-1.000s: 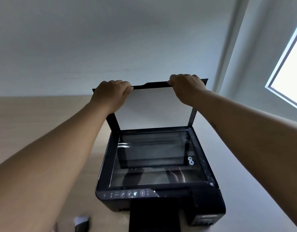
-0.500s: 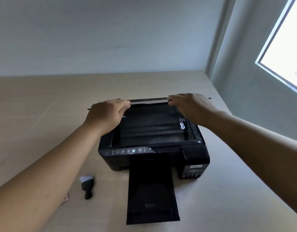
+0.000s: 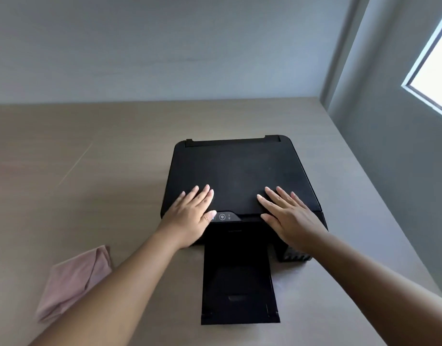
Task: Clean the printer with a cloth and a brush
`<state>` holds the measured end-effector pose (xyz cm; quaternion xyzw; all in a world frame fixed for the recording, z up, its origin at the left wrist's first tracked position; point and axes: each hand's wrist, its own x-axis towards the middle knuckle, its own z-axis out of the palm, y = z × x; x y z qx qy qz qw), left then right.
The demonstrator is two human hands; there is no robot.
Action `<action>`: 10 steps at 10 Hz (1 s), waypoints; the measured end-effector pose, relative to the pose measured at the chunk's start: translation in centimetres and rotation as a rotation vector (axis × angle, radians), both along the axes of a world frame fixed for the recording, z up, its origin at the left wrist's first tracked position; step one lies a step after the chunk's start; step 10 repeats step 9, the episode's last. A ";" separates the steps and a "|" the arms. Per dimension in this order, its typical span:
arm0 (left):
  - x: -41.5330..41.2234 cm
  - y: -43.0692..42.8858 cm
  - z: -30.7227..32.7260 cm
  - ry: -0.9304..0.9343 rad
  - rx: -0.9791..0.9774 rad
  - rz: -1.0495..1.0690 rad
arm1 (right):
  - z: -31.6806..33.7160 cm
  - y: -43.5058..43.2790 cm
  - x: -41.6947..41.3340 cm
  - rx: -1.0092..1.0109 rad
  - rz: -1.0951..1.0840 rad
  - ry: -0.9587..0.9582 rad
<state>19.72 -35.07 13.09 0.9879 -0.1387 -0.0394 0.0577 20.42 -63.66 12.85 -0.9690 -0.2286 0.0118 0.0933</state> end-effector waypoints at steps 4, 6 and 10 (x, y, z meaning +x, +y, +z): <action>5.9 -1.5 -0.2 0.017 0.011 0.199 | 0.3 5.0 6.0 -0.019 -0.315 0.085; 6.4 -1.8 -0.6 -0.069 -0.024 0.238 | -0.3 5.2 6.5 -0.006 -0.338 0.035; 6.2 -1.9 -0.5 -0.091 -0.031 0.248 | 1.9 4.7 7.6 0.392 -0.437 0.268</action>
